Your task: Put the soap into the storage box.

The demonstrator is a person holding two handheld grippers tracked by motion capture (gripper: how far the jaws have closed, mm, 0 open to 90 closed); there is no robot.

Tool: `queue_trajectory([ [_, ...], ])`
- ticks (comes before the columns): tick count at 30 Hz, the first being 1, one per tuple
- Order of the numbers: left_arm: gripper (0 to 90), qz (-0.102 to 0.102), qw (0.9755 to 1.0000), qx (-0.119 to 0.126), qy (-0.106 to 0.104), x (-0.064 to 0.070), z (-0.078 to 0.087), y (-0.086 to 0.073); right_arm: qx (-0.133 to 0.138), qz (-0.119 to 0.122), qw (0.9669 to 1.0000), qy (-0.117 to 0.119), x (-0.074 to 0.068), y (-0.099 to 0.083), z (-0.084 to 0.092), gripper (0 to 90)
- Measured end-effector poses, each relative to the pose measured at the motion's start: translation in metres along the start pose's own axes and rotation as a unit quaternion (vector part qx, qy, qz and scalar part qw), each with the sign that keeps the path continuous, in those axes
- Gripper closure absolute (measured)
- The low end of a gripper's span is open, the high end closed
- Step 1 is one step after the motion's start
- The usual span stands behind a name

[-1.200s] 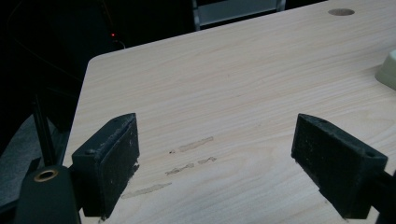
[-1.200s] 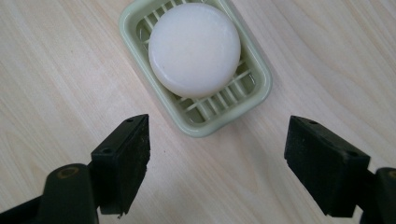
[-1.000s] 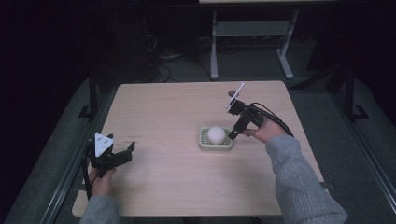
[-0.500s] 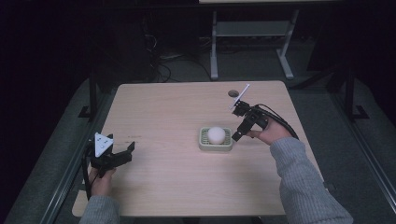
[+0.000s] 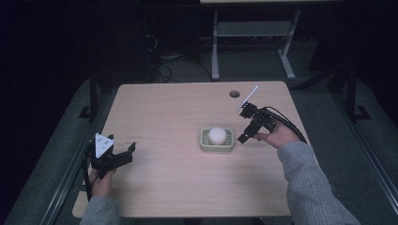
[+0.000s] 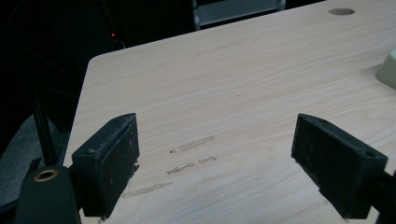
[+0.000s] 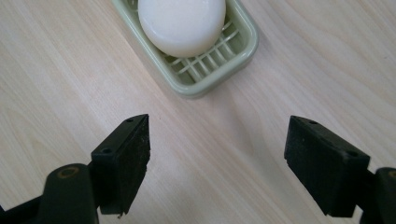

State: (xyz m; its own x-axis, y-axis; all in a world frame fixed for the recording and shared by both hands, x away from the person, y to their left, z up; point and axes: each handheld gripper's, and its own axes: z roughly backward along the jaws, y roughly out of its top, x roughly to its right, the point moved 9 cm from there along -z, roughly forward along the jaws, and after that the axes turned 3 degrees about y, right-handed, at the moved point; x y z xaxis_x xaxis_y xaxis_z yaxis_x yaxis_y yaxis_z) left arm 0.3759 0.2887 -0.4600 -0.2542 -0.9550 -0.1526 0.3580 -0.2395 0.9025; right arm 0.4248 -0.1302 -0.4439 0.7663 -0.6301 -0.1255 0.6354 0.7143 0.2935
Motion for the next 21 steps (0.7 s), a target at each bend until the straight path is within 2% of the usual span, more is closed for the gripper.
queue_trajectory([
  [21, 14.8, 0.001, 1.0000, 0.002, 0.000, 0.000, 0.000, 0.000, 0.011, -0.019, 0.9998, 0.002, 0.004, -0.022, 0.005, 22.2],
])
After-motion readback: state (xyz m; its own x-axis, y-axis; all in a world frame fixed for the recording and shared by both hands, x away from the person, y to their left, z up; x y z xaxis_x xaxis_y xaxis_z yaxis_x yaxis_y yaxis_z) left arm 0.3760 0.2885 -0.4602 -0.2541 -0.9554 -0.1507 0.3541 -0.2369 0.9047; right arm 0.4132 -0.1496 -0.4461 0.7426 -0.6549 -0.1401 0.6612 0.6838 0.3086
